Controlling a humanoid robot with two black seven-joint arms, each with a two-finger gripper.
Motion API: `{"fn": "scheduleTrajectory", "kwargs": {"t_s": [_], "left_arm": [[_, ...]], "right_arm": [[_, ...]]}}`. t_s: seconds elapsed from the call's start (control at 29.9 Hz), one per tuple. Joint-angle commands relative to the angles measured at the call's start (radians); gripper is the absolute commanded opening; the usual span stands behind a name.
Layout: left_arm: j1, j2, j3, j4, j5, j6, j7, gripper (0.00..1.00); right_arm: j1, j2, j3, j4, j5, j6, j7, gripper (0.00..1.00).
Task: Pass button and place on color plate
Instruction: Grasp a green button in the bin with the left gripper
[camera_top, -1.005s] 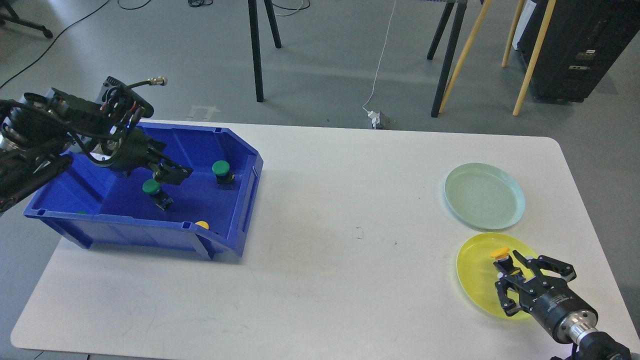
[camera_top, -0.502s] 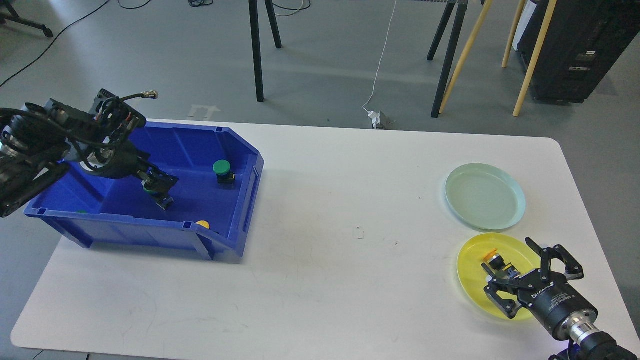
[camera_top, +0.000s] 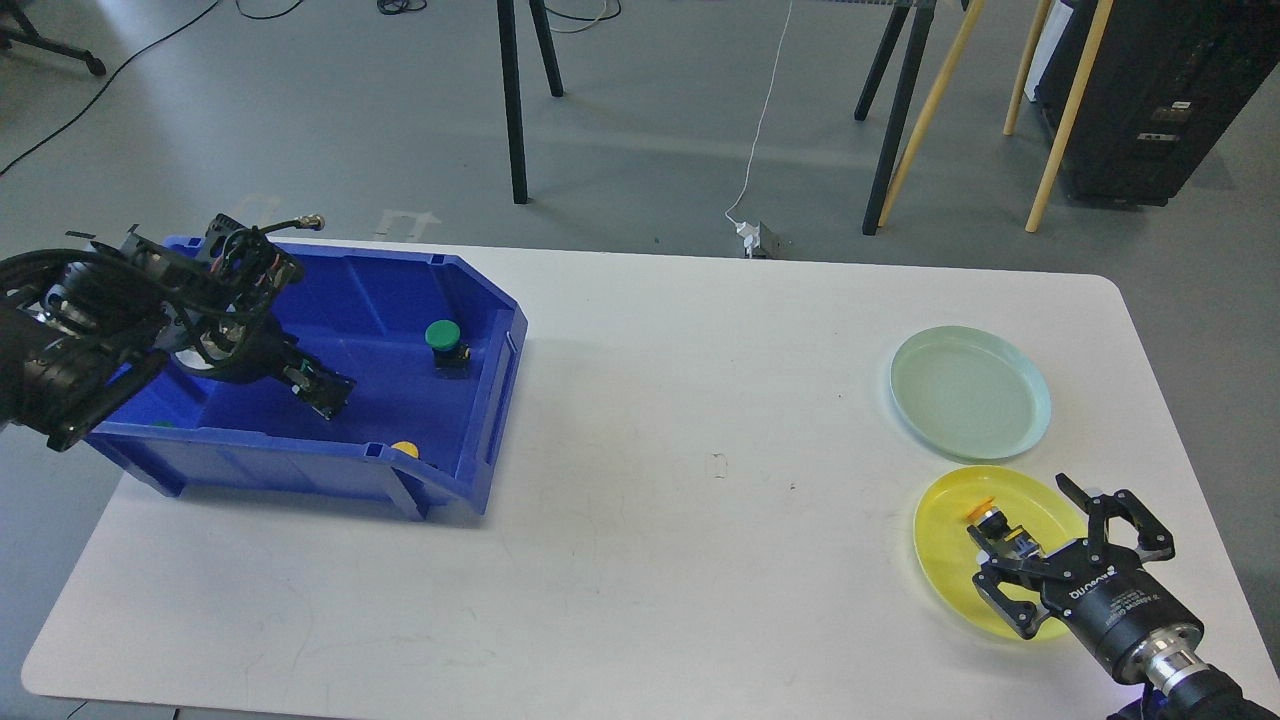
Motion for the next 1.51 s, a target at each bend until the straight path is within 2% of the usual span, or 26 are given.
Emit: {"fn": "scheduleTrajectory", "kwargs": {"t_s": [0.0,0.3,0.5,0.74,0.8,0.87,0.97,1.14,1.34,1.47], "left_arm": [[0.002,-0.016,0.001,0.035,0.002,0.000,0.000,0.91],[0.002,-0.062,0.061,0.107,-0.018,0.000,0.000,0.91],[0.009,-0.067,0.061,0.112,-0.040,0.000,0.000,0.74],[0.009,-0.089,0.061,0.148,-0.055,0.000,0.000,0.70],[0.009,-0.092,0.061,0.158,-0.069,0.000,0.000,0.63],[0.009,-0.095,0.061,0.159,-0.076,0.000,0.000,0.60],[0.009,-0.096,0.063,0.159,-0.077,0.000,0.000,0.49],[0.009,-0.092,0.064,0.159,-0.073,0.000,0.000,0.21],[-0.008,-0.087,0.051,0.144,-0.083,0.000,0.000,0.18],[-0.099,-0.029,0.043,0.064,-0.216,0.000,0.000,0.18]], "right_arm": [[0.000,0.000,0.000,0.001,0.000,0.004,0.001,0.99],[-0.003,0.000,0.000,0.000,0.000,0.004,0.001,0.99],[-0.009,0.000,-0.002,0.000,0.000,0.004,0.006,0.99],[-0.018,0.000,0.000,0.000,0.000,0.004,0.007,0.99],[-0.021,0.000,0.000,0.000,0.000,0.006,0.009,0.99],[-0.021,0.000,0.000,0.000,0.000,0.006,0.009,0.99],[-0.025,0.000,0.000,0.000,0.000,0.006,0.010,0.99],[-0.021,0.000,0.003,0.000,0.000,0.006,0.010,0.99],[-0.017,-0.008,0.073,0.001,0.000,0.006,0.006,0.99],[0.064,-0.028,0.121,-0.005,-0.023,0.004,-0.002,0.99]]}}
